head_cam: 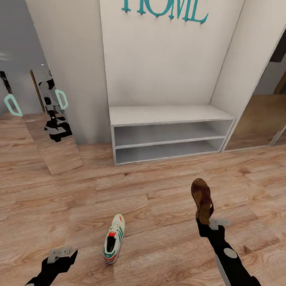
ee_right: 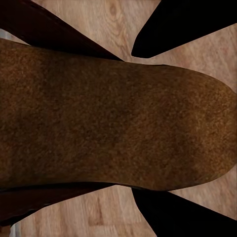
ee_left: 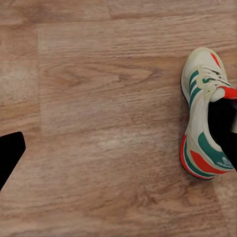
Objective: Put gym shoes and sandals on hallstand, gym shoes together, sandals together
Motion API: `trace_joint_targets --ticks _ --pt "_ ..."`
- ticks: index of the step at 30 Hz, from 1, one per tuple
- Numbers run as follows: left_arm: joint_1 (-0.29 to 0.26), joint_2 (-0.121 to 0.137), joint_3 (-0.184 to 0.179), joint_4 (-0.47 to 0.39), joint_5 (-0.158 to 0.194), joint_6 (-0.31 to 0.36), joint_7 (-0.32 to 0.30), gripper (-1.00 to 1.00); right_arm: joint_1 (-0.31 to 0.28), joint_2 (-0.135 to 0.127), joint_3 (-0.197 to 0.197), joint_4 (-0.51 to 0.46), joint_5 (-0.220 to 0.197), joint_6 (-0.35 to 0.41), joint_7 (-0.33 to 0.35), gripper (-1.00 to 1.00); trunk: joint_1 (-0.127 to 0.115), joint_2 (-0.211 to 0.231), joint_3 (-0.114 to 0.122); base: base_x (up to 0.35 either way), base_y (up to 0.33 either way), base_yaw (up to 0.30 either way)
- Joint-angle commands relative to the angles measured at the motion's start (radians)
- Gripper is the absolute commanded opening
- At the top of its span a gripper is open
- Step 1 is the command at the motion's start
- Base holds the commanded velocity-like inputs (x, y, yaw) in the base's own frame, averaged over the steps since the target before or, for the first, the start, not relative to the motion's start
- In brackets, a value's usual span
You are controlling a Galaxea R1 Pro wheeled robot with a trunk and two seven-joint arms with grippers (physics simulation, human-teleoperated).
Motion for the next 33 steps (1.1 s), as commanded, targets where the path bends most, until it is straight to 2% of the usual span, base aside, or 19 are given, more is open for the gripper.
trace_joint_targets --ticks 1,6,13,33 --pt "-0.001 -0.001 0.008 0.001 -0.01 -0.005 -0.006 1.0 0.0 0.001 -0.004 0.001 0.004 -0.003 0.006 -1.0 0.0 0.0 -0.001 0.0 0.0 0.005" --pt "-0.001 -0.001 0.009 0.001 -0.01 -0.005 -0.006 1.0 0.0 0.001 -0.004 -0.001 0.004 -0.003 0.006 -1.0 0.0 0.0 -0.001 0.045 0.0 0.001" --pt "-0.001 -0.001 0.009 0.001 -0.01 -0.005 -0.006 1.0 0.0 0.001 -0.004 -0.004 0.002 -0.004 0.005 -1.0 0.0 0.0 -0.001 0.264 0.0 -0.166" --pt "-0.001 -0.002 0.007 0.001 -0.01 -0.005 -0.006 1.0 0.0 0.001 -0.004 -0.011 0.002 -0.004 0.004 -1.0 0.0 0.0 -0.001 0.05 -0.024 -0.01"
